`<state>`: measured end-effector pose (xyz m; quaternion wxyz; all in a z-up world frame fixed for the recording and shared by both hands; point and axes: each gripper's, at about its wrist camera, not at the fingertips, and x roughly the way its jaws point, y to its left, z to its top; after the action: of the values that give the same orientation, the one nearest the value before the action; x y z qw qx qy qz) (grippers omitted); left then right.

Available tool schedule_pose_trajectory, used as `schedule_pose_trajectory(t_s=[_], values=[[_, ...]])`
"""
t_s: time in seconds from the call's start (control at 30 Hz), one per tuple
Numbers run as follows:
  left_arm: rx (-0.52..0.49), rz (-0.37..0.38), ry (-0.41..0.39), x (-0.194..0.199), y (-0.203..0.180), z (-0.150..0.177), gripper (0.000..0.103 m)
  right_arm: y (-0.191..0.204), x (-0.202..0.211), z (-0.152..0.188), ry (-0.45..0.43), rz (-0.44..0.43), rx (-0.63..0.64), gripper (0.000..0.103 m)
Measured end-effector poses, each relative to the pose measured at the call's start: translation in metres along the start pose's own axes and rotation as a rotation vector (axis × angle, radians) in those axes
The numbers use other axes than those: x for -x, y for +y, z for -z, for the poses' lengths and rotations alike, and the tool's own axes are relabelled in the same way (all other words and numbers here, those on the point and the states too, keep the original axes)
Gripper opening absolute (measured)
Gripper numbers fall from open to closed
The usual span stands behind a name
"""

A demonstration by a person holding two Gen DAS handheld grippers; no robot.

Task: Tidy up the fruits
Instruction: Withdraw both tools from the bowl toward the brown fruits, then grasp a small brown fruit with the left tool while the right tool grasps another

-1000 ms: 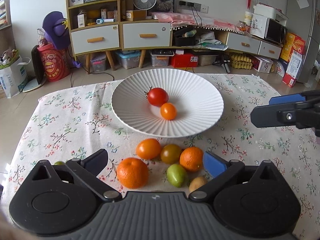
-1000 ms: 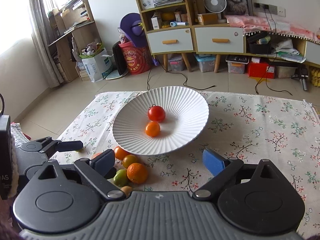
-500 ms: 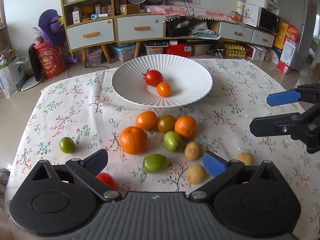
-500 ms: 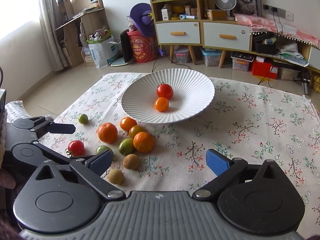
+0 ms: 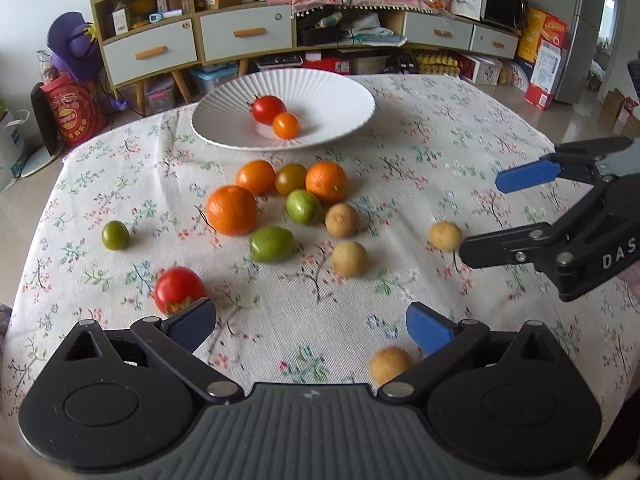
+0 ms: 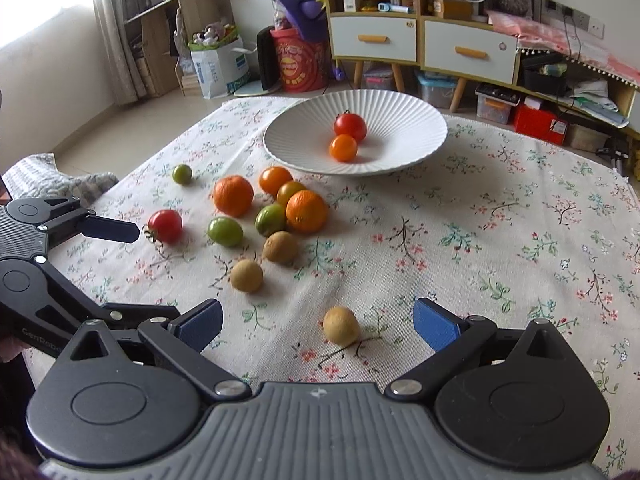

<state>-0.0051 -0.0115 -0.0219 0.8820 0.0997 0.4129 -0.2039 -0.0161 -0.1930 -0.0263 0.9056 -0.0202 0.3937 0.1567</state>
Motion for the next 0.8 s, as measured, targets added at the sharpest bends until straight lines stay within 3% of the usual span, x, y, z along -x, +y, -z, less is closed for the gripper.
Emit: schedule_pose_trajectory(t_s=[0.6,0.8], values=[[-0.039,0.073,0.149,-0.014,-0.02,0.018,0.1,-0.001,-0.022,0.012,0.123,0.085,0.018,0.101],[-0.033,0.101,0.184,-0.017,-0.019,0.019,0.089,-0.001,-0.029,0.012,0.171,0.12,0.008,0.099]])
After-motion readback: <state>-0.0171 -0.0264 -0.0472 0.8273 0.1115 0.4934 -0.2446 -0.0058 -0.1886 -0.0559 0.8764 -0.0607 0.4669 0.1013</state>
